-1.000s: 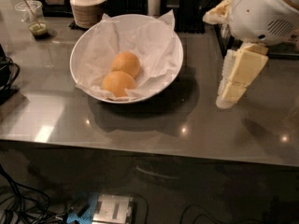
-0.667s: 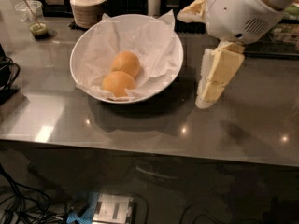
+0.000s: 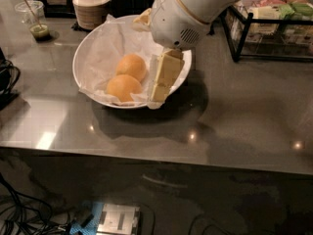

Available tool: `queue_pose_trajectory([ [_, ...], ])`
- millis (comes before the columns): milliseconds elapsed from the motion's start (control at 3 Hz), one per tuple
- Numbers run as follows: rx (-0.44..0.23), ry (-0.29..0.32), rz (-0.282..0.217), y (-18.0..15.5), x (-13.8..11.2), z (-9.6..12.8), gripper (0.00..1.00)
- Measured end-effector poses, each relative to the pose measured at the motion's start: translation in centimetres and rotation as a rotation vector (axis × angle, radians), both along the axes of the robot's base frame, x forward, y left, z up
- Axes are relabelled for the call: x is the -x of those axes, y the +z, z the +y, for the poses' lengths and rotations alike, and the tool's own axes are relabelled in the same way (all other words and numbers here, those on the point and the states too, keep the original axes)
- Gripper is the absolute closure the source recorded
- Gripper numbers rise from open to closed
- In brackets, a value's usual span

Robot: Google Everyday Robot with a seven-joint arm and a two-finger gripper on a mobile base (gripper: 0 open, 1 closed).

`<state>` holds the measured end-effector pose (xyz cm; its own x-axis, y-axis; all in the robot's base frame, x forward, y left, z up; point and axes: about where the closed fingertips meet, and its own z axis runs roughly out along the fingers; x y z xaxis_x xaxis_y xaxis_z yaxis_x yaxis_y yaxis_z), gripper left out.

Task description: Pick orange from white bowl

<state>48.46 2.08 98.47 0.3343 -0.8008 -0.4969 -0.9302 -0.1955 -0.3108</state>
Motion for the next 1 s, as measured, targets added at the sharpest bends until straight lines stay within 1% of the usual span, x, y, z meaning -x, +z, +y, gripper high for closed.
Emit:
queue_pose_trajectory([
  [333, 0.000, 0.000, 0.000, 0.0, 0.0, 0.0, 0.00],
  [667, -0.046, 0.030, -0.076, 2.4, -1.2, 1.3, 0.00],
  [1000, -0.081, 0.076, -0.149, 5.9, -3.1, 3.0, 0.00],
])
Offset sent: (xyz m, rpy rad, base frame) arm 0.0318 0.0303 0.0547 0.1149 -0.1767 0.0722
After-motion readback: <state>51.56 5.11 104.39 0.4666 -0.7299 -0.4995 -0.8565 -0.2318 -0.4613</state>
